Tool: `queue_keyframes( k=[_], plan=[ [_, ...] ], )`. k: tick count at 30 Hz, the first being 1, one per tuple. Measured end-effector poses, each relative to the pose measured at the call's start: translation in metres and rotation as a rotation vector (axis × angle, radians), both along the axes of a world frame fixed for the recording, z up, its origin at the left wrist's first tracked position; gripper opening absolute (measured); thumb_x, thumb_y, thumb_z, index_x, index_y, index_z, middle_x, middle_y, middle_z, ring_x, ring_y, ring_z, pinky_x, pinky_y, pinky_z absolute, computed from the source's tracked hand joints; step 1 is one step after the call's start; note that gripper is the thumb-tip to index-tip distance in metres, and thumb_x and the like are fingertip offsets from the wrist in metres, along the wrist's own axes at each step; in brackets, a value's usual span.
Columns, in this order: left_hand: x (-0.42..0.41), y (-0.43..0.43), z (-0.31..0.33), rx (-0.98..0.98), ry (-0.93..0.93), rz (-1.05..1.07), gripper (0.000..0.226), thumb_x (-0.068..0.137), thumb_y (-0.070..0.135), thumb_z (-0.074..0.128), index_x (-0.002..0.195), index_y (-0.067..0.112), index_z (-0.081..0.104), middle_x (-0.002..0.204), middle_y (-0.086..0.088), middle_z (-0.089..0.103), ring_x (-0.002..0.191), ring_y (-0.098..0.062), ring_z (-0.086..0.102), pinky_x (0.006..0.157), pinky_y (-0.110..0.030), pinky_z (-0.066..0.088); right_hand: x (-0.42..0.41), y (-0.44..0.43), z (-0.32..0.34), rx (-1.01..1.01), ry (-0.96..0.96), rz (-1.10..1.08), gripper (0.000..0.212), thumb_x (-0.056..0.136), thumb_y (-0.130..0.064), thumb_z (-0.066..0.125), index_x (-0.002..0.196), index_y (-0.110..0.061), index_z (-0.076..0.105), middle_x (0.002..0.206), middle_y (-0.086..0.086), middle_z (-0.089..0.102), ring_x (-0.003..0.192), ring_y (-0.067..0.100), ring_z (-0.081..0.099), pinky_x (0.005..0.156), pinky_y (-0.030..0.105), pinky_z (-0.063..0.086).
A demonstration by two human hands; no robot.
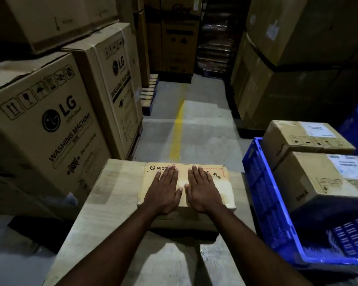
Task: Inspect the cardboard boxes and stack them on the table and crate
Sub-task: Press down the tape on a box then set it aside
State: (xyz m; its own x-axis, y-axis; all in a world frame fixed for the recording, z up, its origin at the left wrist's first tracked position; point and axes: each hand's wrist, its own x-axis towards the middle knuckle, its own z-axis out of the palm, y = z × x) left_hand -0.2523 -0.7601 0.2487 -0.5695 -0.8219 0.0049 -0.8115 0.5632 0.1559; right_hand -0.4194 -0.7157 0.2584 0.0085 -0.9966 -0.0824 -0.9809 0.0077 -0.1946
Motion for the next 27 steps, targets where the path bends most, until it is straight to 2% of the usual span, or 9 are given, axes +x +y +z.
queue_keyframes(
  k=[4, 8, 15, 19, 22, 24, 27],
  plan=[
    [0.010, -0.009, 0.001, 0.038, 0.000, -0.002, 0.074, 0.095, 0.051, 0.007, 0.157, 0.011, -0.002, 0.165, -0.007, -0.005, 0.152, -0.019, -0.007, 0.122, -0.037, -0.004, -0.015, -0.002, 0.005, 0.032, -0.059, -0.033, 0.064, 0.105, -0.043, 0.017, 0.158, -0.011, 0.001, 0.166, 0.008, -0.004, 0.152, 0.021, -0.008, 0.123, 0.037, -0.004],
    [0.045, -0.019, 0.000, 0.004, 0.036, 0.094, 0.081, 0.090, 0.058, 0.004, 0.157, 0.013, 0.003, 0.165, -0.005, 0.002, 0.152, -0.018, -0.002, 0.122, -0.038, -0.001, -0.044, 0.012, 0.005, 0.009, -0.033, -0.154, 0.064, 0.104, -0.046, 0.017, 0.158, -0.014, 0.005, 0.166, 0.004, -0.001, 0.153, 0.018, -0.007, 0.124, 0.039, -0.002],
    [0.048, -0.019, -0.001, -0.001, 0.067, 0.088, 0.082, 0.088, 0.058, 0.006, 0.157, 0.014, 0.005, 0.165, -0.004, 0.001, 0.152, -0.016, -0.003, 0.121, -0.036, -0.001, -0.046, 0.011, -0.001, -0.029, -0.027, -0.149, 0.066, 0.102, -0.048, 0.015, 0.158, -0.015, 0.008, 0.166, 0.004, 0.002, 0.153, 0.018, -0.005, 0.124, 0.040, -0.001],
    [0.054, -0.015, -0.004, 0.014, 0.298, 0.197, 0.081, 0.093, 0.050, 0.033, 0.157, 0.011, 0.002, 0.164, -0.006, -0.011, 0.151, -0.018, -0.009, 0.120, -0.033, 0.001, -0.051, 0.016, 0.002, -0.072, -0.150, -0.198, 0.062, 0.104, -0.040, 0.026, 0.157, -0.011, 0.014, 0.166, 0.007, 0.005, 0.153, 0.019, -0.001, 0.124, 0.037, 0.003],
    [0.062, -0.006, -0.007, 0.104, 0.483, 0.358, 0.082, 0.096, 0.045, 0.043, 0.156, 0.007, 0.003, 0.164, -0.007, -0.009, 0.152, -0.021, -0.004, 0.121, -0.032, 0.006, -0.060, 0.026, 0.005, -0.158, -0.352, -0.416, 0.058, 0.105, -0.033, 0.035, 0.156, -0.010, 0.021, 0.165, 0.008, 0.013, 0.152, 0.020, 0.007, 0.121, 0.034, 0.008],
    [0.066, 0.001, -0.010, 0.197, 0.551, 0.434, 0.079, 0.099, 0.040, 0.048, 0.156, 0.007, 0.006, 0.165, -0.008, 0.000, 0.151, -0.022, 0.008, 0.119, -0.031, 0.013, -0.068, 0.038, 0.003, -0.132, -0.486, -0.590, 0.056, 0.105, -0.034, 0.037, 0.154, -0.011, 0.026, 0.162, 0.010, 0.024, 0.149, 0.025, 0.022, 0.121, 0.040, 0.018],
    [0.065, 0.008, -0.007, 0.285, 0.646, 0.485, 0.066, 0.100, 0.038, 0.049, 0.154, 0.010, 0.024, 0.152, -0.012, 0.041, 0.136, -0.030, 0.043, 0.107, -0.036, 0.037, -0.071, 0.051, 0.000, -0.003, -0.743, -0.757, 0.052, 0.103, -0.046, 0.038, 0.145, -0.016, 0.044, 0.141, 0.012, 0.054, 0.125, 0.029, 0.054, 0.106, 0.049, 0.044]
  ],
)
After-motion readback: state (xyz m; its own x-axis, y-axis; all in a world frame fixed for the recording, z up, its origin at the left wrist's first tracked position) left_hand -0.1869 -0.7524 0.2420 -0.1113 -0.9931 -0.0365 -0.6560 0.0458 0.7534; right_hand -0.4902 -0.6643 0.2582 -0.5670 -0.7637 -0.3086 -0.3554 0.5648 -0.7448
